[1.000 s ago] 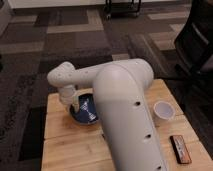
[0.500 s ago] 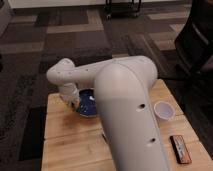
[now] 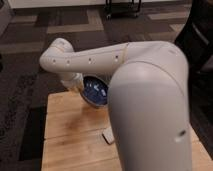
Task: Pick up the ceramic bowl
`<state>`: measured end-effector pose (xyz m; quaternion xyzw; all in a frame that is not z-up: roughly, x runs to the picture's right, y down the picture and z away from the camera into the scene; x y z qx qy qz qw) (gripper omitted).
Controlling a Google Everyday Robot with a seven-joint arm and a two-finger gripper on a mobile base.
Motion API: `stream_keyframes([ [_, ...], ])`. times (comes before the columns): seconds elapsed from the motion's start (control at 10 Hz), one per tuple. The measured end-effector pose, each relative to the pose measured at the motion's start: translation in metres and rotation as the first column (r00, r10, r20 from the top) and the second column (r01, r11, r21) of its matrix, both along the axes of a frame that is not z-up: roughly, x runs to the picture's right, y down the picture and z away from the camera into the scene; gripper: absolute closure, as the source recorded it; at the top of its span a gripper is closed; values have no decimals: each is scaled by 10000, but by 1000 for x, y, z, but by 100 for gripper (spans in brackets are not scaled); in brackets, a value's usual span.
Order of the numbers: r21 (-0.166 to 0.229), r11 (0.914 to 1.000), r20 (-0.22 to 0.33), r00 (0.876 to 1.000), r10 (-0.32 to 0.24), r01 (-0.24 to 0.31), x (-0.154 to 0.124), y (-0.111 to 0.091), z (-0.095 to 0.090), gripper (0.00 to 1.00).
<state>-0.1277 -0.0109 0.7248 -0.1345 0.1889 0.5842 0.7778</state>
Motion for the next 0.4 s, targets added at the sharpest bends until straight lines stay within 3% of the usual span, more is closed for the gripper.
stream_keyframes([
  [0.1,431,9991,-44,10000,5,-4,2,-11,-20,100],
  [0.2,576,9983,-14,10000,67,-66,4,-14,-27,100],
  [0.4,580,9983,-6,10000,63,-62,3,-15,-27,100],
])
